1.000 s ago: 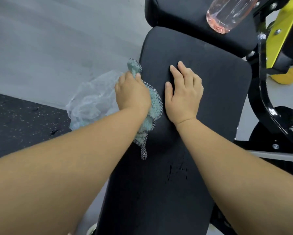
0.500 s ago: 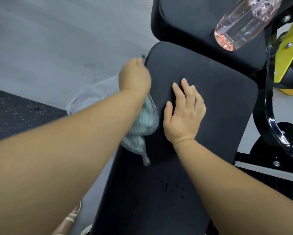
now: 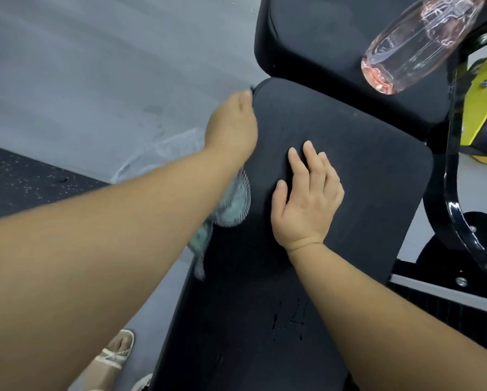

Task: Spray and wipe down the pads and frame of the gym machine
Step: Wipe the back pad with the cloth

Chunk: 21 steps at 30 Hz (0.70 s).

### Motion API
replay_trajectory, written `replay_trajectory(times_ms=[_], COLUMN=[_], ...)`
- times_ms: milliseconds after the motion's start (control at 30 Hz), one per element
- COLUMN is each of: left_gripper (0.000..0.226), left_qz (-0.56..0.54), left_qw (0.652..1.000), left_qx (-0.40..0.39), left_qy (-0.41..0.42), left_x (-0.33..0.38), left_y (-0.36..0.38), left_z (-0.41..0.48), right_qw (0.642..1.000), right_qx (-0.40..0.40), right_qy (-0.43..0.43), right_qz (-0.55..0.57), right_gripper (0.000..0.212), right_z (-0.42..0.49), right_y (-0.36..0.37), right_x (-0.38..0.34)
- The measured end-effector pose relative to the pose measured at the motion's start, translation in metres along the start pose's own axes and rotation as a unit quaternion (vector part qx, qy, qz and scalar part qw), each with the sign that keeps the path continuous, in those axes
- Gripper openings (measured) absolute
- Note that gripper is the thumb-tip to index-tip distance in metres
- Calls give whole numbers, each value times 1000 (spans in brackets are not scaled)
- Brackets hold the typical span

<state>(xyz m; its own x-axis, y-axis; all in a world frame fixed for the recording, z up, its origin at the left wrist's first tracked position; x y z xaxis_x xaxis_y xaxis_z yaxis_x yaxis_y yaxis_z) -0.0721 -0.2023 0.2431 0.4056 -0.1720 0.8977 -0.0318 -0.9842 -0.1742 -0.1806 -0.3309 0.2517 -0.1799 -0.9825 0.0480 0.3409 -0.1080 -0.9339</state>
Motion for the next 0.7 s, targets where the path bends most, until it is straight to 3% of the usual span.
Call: replay_trajectory(times_ms=[100,300,533,700], left_gripper=[43,41,43,35], left_qz=[-12,102,112,274], left_qw=[999,994,985,924], left_qx=[-17,-32,-10,-45], left_qy=[35,-4,129,262], left_x=[16,-27,7,51], left_y=[10,5,12,39], left_z=[11,-27,12,29], right_qw=[1000,1000,1000,1000], right_qx=[4,-3,3,11], right_qy=[-1,8,6,7], right_qz=[1,1,3,9], right_gripper=[44,45,45,45], right_z=[1,1,1,1], right_y=[1,-1,-1,-2], right_x=[0,0,0,-1])
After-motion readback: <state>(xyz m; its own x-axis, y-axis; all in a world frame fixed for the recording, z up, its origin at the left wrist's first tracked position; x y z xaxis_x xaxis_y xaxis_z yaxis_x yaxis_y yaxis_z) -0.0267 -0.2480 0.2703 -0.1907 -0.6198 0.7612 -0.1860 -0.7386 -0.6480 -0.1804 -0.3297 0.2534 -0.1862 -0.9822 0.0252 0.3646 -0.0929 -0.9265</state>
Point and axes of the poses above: each hand's wrist, its own z-axis towards the middle knuckle, its own y-axis out of the palm, x = y × z, the point moved 8 cm from there along z, towards the middle knuckle, and after that the axes turned 12 degrees about -z, right-handed, at the moved point
